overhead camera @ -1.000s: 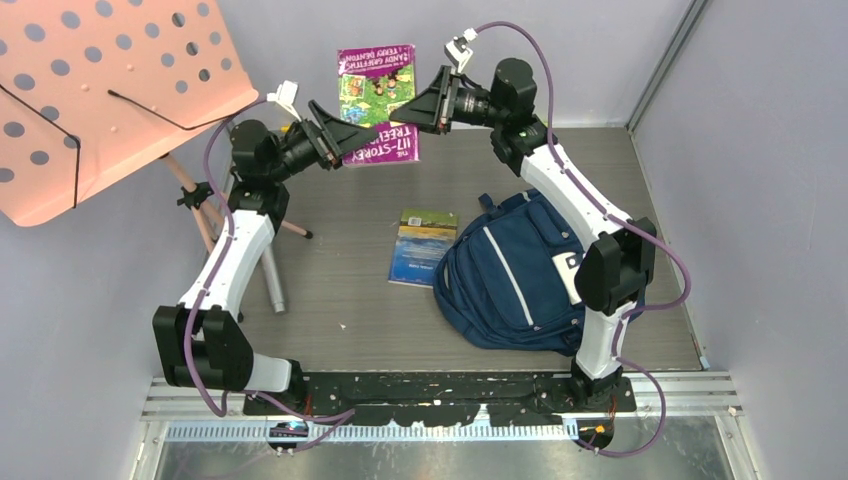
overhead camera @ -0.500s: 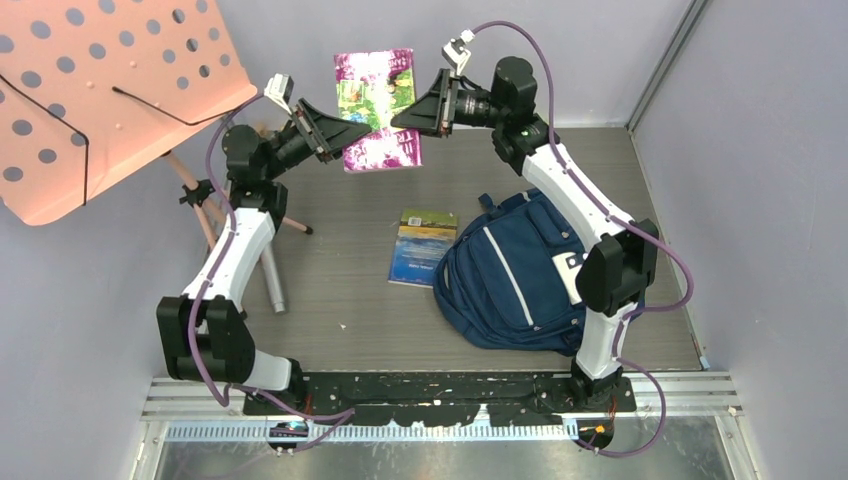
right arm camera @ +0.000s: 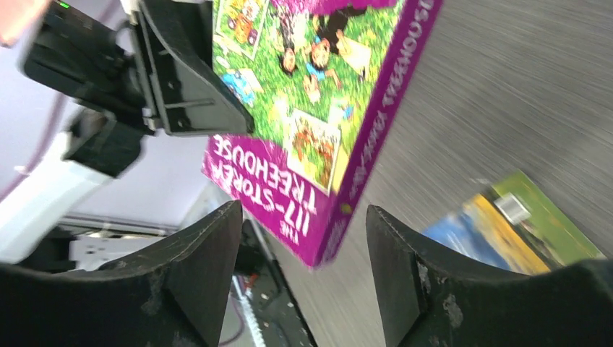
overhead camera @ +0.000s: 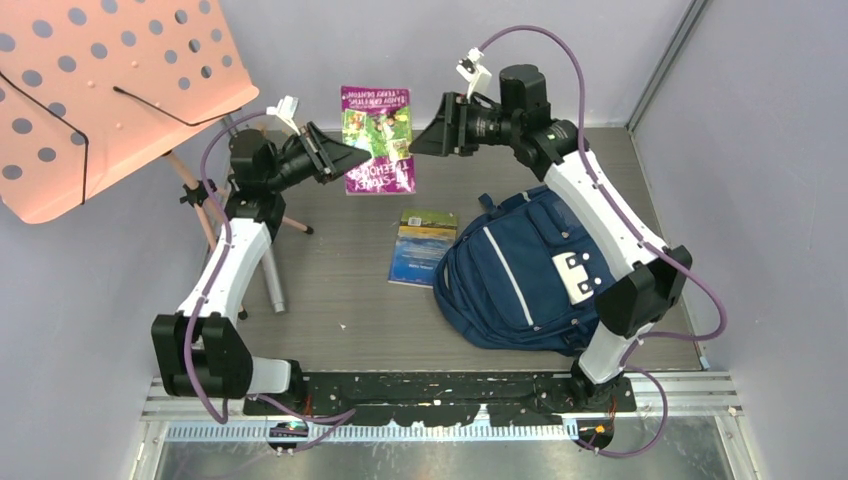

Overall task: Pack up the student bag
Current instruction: Pick up the book from the center of the board, then place the book in the student bag.

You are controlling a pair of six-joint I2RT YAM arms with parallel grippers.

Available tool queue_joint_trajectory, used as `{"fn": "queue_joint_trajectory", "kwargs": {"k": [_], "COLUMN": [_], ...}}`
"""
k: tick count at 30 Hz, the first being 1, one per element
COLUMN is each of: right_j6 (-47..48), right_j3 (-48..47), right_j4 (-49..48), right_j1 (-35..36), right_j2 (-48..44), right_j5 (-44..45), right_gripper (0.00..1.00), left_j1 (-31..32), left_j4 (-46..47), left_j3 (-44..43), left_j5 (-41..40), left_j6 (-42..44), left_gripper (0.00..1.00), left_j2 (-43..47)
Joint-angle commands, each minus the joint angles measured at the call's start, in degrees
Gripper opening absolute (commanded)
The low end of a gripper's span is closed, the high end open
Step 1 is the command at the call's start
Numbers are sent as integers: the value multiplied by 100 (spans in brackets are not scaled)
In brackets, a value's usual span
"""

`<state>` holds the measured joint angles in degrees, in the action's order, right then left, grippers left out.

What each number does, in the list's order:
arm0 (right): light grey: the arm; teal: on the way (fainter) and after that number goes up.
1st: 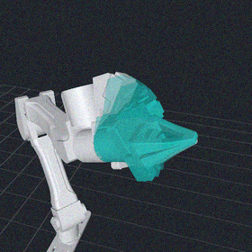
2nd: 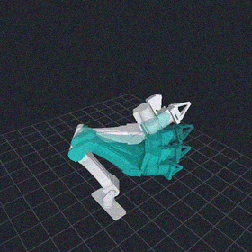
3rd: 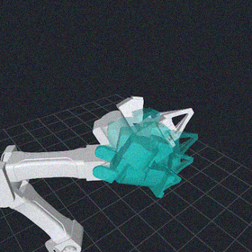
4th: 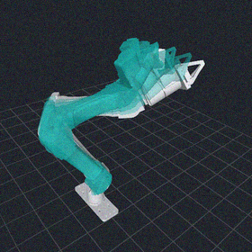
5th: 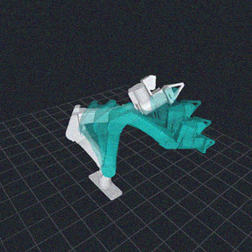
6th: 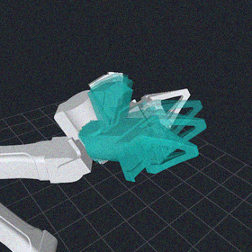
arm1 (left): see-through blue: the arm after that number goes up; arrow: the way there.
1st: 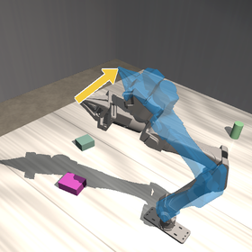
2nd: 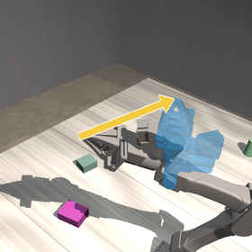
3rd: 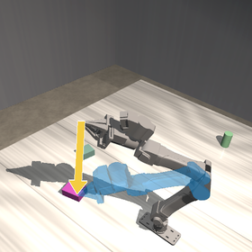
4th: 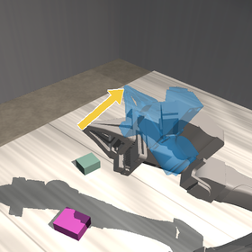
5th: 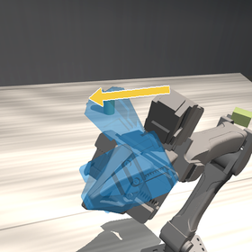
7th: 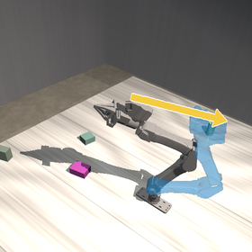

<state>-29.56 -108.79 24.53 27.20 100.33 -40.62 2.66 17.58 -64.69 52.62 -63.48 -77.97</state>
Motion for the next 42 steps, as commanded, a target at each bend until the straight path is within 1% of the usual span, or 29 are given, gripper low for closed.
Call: {"fn": "queue_joint_trajectory", "kwargs": {"k": [1, 4, 8, 10, 12, 14, 19, 20, 23, 24, 26, 28, 34, 39, 42], "right_j6": [1155, 1482, 1638, 1630, 1547, 1437, 967, 907, 664, 619, 474, 453, 682, 828, 867], "right_j3": [496, 1100, 2154, 2830, 3266, 3565, 3826, 3849, 3842, 3833, 3820, 3888, 4000, 4152, 4159], "right_j4": [1049, 1351, 1686, 1827, 2013, 2135, 2356, 2414, 2583, 2690, 2863, 2925, 2741, 2385, 2375], "right_j1": [-13, -13, 115, 258, 473, 867, 1628, 1810, 2124, 2268, 2428, 2548, 2656, 2701, 2711], "right_j2": [-945, -1422, -2093, -2380, -2604, -2799, -2815, -2749, -2561, -2468, -2340, -2273, -2028, -1664, -1479], "right_j5": [1235, 1766, 2487, 2823, 3227, 3617, 4830, 5190, 5978, 6415, 7017, 7358, 7413, 7444, 7668], "right_gripper": [70, 71, 71, 71, 71, 70, 69, 69, 67, 67, 67, 66, 67, 67, 65], "left_j1": [-48, -24, 43, 69, 100, 106, 146, 151, 148, 143, 148, 150, 153, 153, 156], "left_j4": [-2320, -2880, -3354, -3462, -3540, -3655, -3781, -3813, -3959, -3982, -4000, -4000, -4021, -4036, -4082], "left_j3": [-82, 20, 230, 315, 391, 434, 590, 609, 641, 650, 651, 655, 676, 727, 691], "left_j5": [-769, -1086, -1519, -1552, -1581, -1580, -1656, -1686, -1702, -1695, -1685, -1701, -1687, -1637, -1668], "left_j6": [1952, 2324, 2567, 2622, 2647, 2648, 2718, 2745, 2794, 2797, 2793, 2806, 2841, 2874, 2942], "left_gripper": [0, 0, 0, 0, 0, 0, 0, 0, 0, 0, 0, 0, 0, 0, 0], "left_j2": [492, 555, 623, 603, 572, 526, 670, 696, 730, 731, 728, 752, 753, 732, 774]}}
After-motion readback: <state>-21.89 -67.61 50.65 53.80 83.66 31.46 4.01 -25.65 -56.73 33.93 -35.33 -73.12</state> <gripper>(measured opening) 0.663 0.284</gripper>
